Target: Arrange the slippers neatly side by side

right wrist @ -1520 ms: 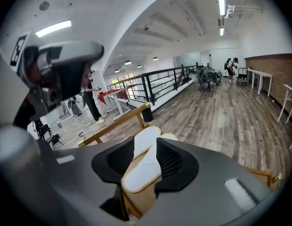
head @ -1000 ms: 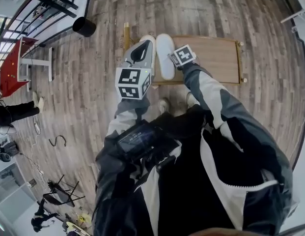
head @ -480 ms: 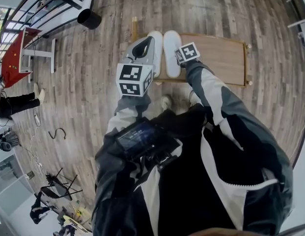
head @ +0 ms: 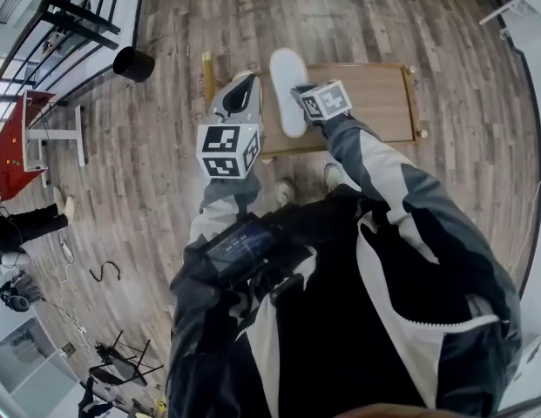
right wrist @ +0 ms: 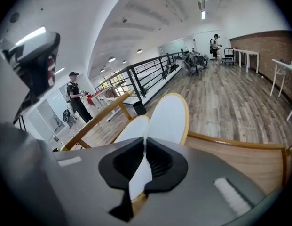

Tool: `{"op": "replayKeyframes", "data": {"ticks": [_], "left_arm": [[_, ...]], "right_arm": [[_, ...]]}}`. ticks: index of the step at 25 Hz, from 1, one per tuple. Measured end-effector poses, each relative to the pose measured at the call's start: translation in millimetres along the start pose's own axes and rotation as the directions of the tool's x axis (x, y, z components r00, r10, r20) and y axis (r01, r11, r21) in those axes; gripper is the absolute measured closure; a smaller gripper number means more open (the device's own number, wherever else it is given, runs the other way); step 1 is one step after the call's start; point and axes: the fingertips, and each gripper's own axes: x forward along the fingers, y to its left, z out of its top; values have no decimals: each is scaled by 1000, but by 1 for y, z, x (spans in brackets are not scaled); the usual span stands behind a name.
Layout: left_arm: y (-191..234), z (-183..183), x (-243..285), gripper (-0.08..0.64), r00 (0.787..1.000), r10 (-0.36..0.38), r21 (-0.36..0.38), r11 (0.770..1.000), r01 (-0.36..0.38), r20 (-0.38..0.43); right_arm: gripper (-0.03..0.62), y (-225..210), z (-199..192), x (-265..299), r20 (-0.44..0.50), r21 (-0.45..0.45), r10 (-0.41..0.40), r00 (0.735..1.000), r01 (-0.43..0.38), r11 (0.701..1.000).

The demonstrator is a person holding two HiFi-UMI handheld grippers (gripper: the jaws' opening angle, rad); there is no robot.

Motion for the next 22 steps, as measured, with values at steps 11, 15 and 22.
{"op": "replayKeyframes", "data": {"ticks": [11,15,22], "left_arm": [[-37,15,19,555,997,-52,-13,999,53,64],[-46,24,23,555,993,-65,-34,997,68,98],[-52,26,30,554,991,-70,-80,994,79,118]], "right_arm": [[571,0,41,-153,266,-161,-9,964,54,985],[571,5,55,-215,371,-190,-29,928,106,976],[571,-2,50,-254,419,-196,-62,906,157,968]]}}
